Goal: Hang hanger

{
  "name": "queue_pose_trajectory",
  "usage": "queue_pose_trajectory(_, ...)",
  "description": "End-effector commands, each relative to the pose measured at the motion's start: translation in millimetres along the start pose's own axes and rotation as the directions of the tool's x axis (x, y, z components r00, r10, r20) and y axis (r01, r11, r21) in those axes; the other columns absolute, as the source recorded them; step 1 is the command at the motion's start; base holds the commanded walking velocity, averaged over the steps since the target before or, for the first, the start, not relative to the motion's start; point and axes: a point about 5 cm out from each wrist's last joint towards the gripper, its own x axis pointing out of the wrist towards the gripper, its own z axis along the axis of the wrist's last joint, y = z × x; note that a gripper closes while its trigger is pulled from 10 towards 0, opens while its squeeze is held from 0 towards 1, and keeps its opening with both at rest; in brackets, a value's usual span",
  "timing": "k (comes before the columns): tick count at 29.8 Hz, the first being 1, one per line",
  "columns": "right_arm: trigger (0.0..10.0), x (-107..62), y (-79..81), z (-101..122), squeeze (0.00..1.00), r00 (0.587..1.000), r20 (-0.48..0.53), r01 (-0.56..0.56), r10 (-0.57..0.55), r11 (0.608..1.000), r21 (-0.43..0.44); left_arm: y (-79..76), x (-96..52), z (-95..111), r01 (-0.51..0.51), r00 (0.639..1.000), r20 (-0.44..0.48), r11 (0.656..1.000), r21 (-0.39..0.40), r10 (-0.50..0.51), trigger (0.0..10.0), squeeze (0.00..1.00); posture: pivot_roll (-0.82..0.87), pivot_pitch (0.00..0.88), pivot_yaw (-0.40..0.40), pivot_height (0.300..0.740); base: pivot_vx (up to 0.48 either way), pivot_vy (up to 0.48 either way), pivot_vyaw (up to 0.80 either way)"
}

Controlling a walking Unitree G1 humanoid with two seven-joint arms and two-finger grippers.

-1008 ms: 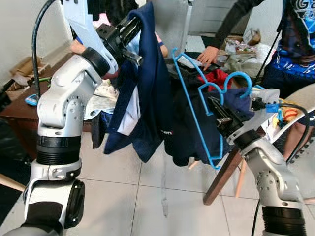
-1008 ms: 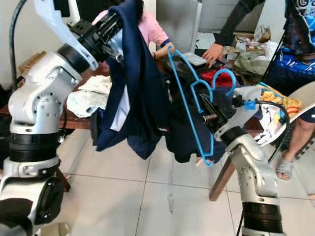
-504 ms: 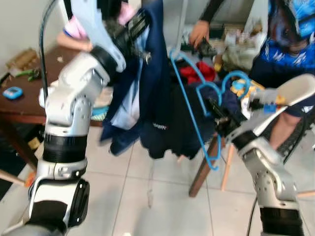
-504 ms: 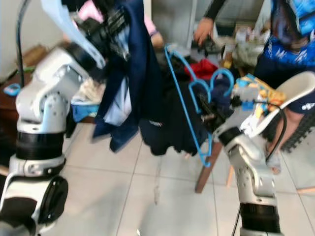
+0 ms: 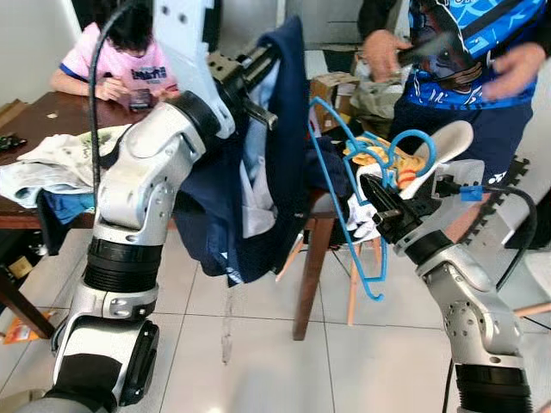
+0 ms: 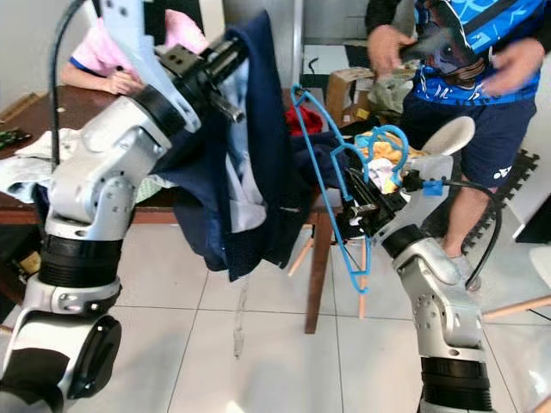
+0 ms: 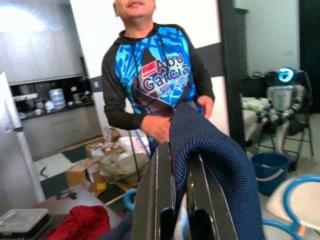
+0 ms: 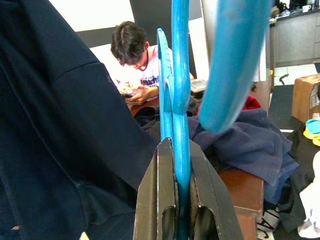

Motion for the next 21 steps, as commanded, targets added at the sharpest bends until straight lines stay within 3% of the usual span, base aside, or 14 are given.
queue_pose_trajectory(1,10.0,1.4,7.0,-1,0.0,1.0,-0.001,-0.029,0.029,1.0,0.004,-6.4,0.3,5,0.027,1.0,0.015,0.999,0.02,-0.027,10.0,0.0,0.06,0.041,-0.013,0.74,-0.322,-0.247,0.0)
queue_pose_trajectory(9,10.0,2.0,8.1,-3,0.0,0.999,-0.002,-0.035,0.035,0.999,0.01,-8.6,5.2,15,0.021,0.998,0.051,0.998,0.067,-0.024,10.0,0.0,0.07,0.046,-0.012,0.74,-0.321,-0.251,0.0)
queue_pose_trajectory(21,10.0,1.2,8.3,-4,0.0,0.999,-0.005,-0.037,0.037,0.999,0.013,-7.7,11.0,28,0.01,0.996,0.088,0.998,0.062,-0.015,10.0,0.0,0.06,0.051,-0.01,0.74,-0.322,-0.248,0.0)
